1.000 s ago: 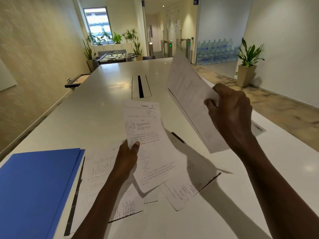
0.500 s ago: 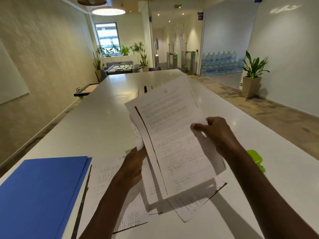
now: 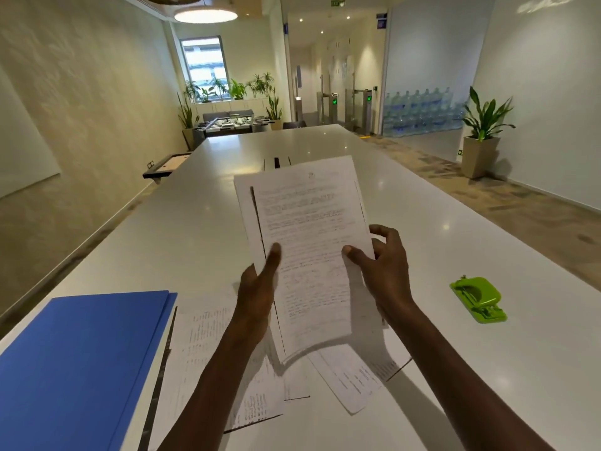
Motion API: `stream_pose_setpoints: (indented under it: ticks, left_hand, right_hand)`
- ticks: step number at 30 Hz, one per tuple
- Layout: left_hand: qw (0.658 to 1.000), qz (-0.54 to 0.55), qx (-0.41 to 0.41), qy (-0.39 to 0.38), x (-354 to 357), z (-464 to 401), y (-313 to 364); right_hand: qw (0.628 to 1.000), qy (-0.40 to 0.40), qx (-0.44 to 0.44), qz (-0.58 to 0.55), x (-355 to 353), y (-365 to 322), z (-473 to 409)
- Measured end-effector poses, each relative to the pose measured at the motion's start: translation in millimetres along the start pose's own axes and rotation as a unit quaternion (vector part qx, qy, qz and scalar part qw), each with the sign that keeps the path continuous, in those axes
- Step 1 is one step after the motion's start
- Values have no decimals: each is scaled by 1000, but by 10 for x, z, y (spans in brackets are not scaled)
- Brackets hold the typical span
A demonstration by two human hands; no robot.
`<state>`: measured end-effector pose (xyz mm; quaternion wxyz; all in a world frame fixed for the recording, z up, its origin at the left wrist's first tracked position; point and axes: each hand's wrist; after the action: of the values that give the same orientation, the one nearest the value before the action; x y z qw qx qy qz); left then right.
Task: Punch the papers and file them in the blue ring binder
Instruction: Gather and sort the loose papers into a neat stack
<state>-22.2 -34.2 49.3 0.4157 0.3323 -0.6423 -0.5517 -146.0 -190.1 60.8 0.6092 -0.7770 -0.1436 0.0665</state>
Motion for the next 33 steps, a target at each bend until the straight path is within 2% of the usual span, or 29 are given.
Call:
stream_pose_setpoints:
  ticks: [2,5,10,15,20,22,24,27,30,33]
  left_hand:
    - [996,-21,76,46,-2,1,2]
    - [988,-38,121,85,-76,-12,-51]
    - [988,-68,95,102,-152,90,-336]
    - [982,-103,116,107,-175,35,-328]
    - [979,-110,94,145,-298,-97,-314]
    - [978,-120,76,154,-378,-130,-342]
    - [977,-132,66,154,-463,-150,-385]
    - [976,-147,53,152,-581,-171,-440]
    - [977,-150,36,147,-683,-193,-476]
    - [979,-141,26,142,-748,-210,-499]
  right_hand:
    - [1000,-4,-23,-8,35,-5,38]
    - [998,-29,-47,-14,67,65,78]
    - [995,-86,-49,33,72,361,224]
    - [992,-93,-49,73,71,404,122]
    - [991,-97,35,85,-58,463,-70]
    - [981,-113,39,155,-138,558,-116]
    - [944,-138,9,299,-219,677,-155]
    - [851,-176,-38,493,-276,796,-106]
    - [790,-179,-60,584,-241,820,-20]
    - [772,-186,-32,607,-200,753,-57]
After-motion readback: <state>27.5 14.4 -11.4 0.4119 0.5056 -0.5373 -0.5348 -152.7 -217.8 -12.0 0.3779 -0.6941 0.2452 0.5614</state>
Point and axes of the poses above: each hand's wrist, its own z-axis away from the middle knuckle, its own x-axis out of the palm, y = z × x, and after that the axes turned 13 degrees about y, right-handed
